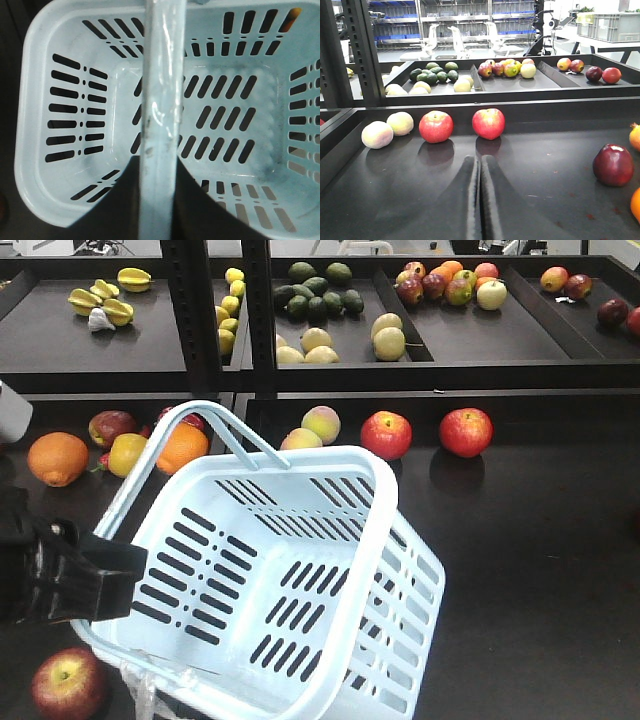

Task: Pick three apples into basket with both arms
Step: 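Lift the light-blue basket by its handle with the left gripper, then hold the basket up with the left gripper while the base backs away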

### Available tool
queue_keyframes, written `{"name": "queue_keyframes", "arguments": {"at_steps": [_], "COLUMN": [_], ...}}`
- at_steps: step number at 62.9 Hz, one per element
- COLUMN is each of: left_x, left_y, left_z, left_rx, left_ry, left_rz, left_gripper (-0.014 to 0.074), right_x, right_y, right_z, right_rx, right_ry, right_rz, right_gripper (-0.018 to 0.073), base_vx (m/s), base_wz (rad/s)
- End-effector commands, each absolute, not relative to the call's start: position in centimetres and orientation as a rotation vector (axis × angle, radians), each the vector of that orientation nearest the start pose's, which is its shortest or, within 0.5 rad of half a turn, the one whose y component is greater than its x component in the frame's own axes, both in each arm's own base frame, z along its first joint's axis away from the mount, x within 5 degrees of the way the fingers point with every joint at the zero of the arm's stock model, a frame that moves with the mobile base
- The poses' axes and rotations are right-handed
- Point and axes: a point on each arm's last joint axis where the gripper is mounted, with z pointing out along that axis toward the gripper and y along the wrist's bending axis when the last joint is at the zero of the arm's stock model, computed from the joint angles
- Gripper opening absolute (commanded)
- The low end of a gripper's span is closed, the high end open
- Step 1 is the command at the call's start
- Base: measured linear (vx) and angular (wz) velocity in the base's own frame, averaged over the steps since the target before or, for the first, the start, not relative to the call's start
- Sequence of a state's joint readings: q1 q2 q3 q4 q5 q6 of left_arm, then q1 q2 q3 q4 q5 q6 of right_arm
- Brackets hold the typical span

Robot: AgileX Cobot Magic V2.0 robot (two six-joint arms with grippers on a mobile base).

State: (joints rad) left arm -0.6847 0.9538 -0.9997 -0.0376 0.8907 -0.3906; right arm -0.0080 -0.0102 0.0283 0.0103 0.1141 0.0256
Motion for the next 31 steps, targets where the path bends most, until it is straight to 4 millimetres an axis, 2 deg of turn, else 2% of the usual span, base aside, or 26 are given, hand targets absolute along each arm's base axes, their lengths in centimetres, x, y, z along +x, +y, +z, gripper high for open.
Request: {"name": "queue_keyframes", "arguments": {"at_steps": [1, 31], "left_x": [13.65, 13.65], "left_y": [-11.74, -11.74], "left_z": [38.68, 38.68], "left_rx": [0.309, 0.309], "left_ry": [2.259, 2.259], "left_rz": [-0.659, -0.659], "left_gripper": [-0.0007, -0.0007], "right_x": [5.65, 5.65], "right_y": [-0.06, -0.06], "right_z": [19.63, 19.63], "right_rx": [0.020, 0.020], "right_ry": [1.544, 1.544], "right_rz": [0.005, 0.005], "right_gripper": [-0.0001, -0.0001], "base_vx": [0.00, 0.00], "base_wz": [0.00, 0.00]}}
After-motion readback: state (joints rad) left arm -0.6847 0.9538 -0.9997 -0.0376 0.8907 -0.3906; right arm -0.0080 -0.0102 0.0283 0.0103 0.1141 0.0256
